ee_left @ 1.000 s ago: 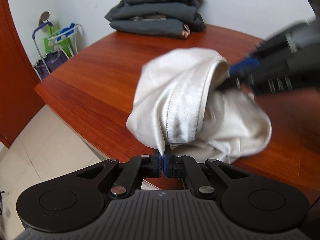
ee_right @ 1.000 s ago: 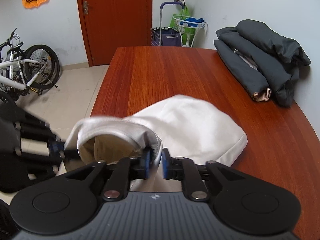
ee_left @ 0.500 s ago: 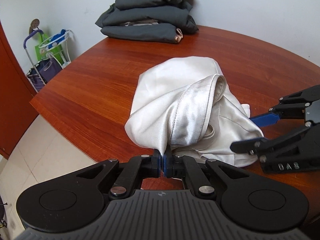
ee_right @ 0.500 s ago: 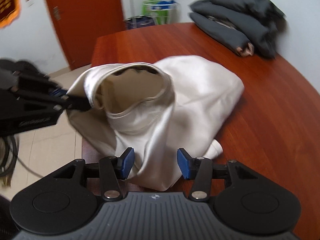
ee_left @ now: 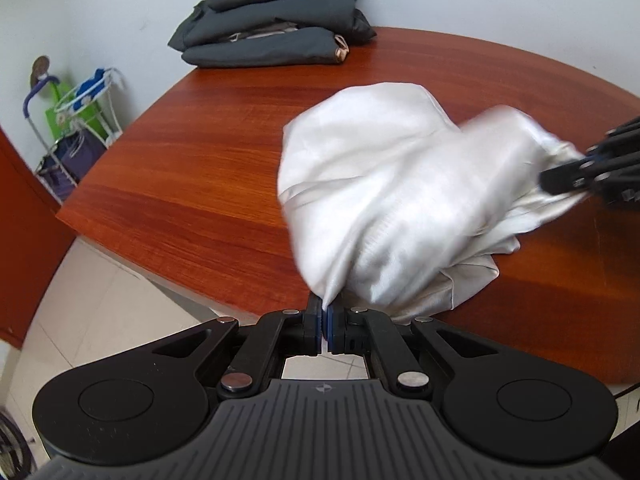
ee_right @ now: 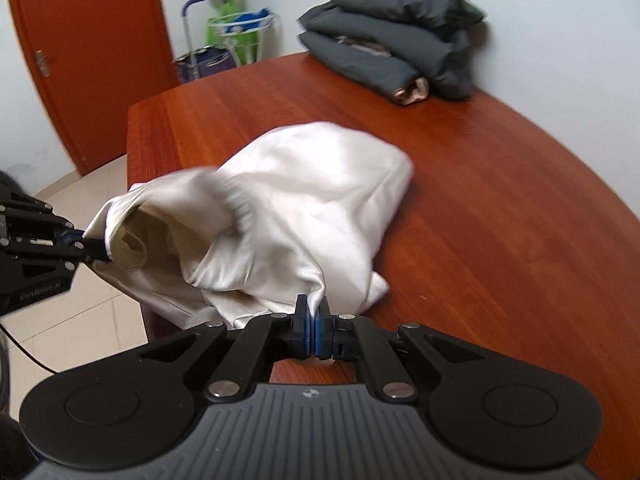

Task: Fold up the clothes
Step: 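Lift the white shirt off the table with both grippers, spreading it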

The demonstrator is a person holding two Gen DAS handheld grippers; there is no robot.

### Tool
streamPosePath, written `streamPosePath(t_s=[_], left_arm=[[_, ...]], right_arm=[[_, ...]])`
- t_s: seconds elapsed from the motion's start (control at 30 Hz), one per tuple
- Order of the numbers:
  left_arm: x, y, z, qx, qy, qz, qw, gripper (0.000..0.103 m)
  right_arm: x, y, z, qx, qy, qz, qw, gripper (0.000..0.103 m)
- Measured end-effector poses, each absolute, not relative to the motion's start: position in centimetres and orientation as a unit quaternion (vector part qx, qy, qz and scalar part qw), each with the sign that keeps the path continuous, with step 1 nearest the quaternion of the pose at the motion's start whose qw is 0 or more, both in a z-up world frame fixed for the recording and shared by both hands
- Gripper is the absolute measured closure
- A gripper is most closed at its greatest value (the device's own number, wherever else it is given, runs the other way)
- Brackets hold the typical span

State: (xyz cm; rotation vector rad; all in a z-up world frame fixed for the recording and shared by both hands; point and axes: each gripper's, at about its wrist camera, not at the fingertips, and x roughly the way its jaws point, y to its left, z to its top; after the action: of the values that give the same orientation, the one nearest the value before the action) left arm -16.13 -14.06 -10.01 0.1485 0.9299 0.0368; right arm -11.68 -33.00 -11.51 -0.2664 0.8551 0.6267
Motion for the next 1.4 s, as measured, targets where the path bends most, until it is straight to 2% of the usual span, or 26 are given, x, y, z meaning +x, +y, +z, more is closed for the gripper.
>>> streamPosePath(t_s=[0.17,0.53,0.83,1.0,1.27,1.4], left_arm=[[-18.7,-11.2,-8.2,0.089,0.431,-0.025,0.898,0.101],[-29.4,-4.4,-3.2,0.132,0.355,-0.158,0.912,0.101],[-34.1,-1.8,-0.5,0.150,0.318,-0.219,0.910,0.101],[-35.0,-2.1,-1.6,0.152,0.331,-0.237,0.901,0.101],[-36.8,-3.3,-5.7,0.173,0.377,-0.248,0.876,0.101],[-37.5,-3.9,-5.9,0.179,0.374,-0.252,0.874,0.101]], right_arm=[[-15.8,-33.7,-9.8,-0.100,0.403,0.245,0.876,0.101],[-34.0,-28.6,-6.7,-0.057,0.364,0.104,0.924,0.101],[-44.2,-25.9,-3.1,-0.048,0.338,0.031,0.940,0.101],[-47.7,-25.9,-2.9,-0.050,0.348,0.020,0.936,0.101],[-51.8,-25.3,-7.0,-0.041,0.401,0.018,0.915,0.101],[-52.7,-25.7,-7.6,-0.036,0.410,0.013,0.911,0.101]])
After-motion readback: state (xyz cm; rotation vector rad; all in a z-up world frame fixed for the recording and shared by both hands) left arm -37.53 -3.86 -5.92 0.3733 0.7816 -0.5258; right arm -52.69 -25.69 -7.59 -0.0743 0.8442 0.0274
